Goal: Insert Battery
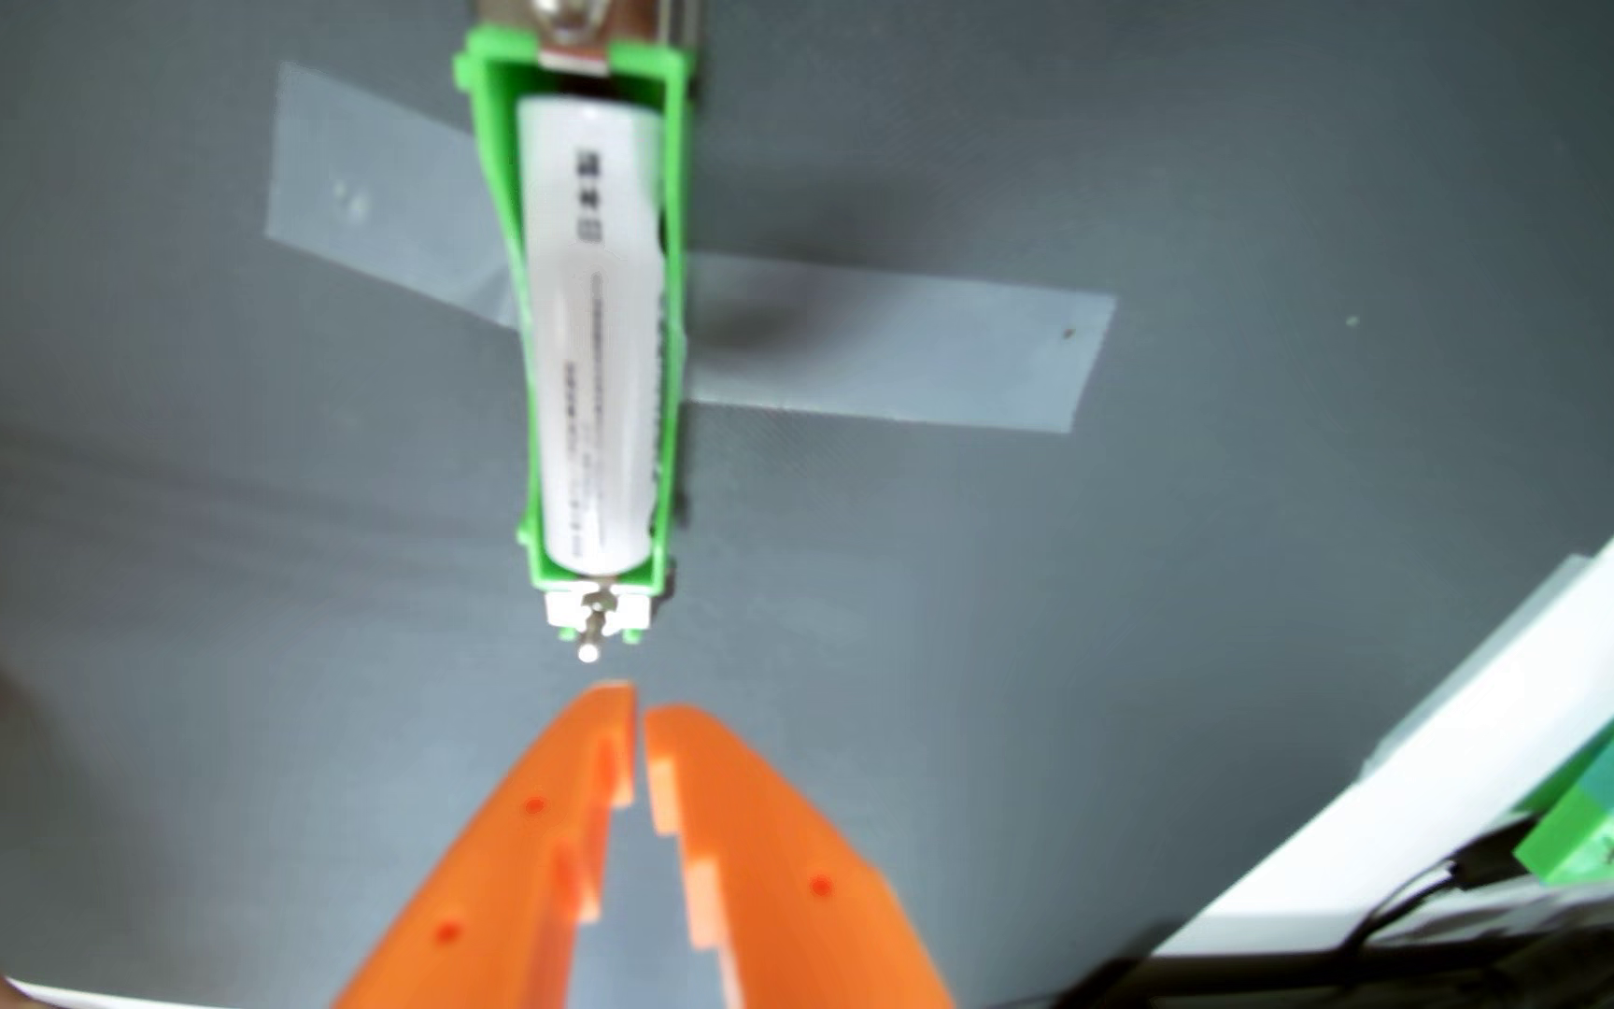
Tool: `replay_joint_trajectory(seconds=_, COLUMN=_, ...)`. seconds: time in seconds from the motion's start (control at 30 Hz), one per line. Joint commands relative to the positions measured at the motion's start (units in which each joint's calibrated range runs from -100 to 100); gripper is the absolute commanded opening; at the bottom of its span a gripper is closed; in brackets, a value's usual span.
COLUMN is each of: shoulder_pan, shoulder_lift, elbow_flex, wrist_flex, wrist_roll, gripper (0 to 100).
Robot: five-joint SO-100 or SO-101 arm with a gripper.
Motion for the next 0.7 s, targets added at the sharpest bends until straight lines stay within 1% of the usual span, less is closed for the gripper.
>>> replay_joint_trajectory(seconds=0.0, shoulder_pan=1.2, shoulder_lift=-1.0, elbow_flex=-2.8, wrist_flex=-0.4, wrist_roll=1.9, gripper=2)
replay_joint_trajectory(seconds=0.13, shoulder_pan=4.8, shoulder_lift=-1.0, elbow_flex=-3.5, wrist_flex=0.0, wrist_roll=3.4, gripper=2)
replay_joint_trajectory(seconds=0.23, shoulder_pan=11.5, shoulder_lift=-0.8, elbow_flex=-3.0, wrist_flex=0.1, wrist_roll=4.8, gripper=2)
replay_joint_trajectory(seconds=0.37, shoulder_pan=19.1, shoulder_lift=-1.0, elbow_flex=-3.0, wrist_flex=0.1, wrist_roll=5.1, gripper=2)
replay_joint_trajectory(seconds=0.67, shoulder_pan=20.4, shoulder_lift=-1.0, elbow_flex=-3.1, wrist_flex=0.2, wrist_roll=5.1, gripper=2)
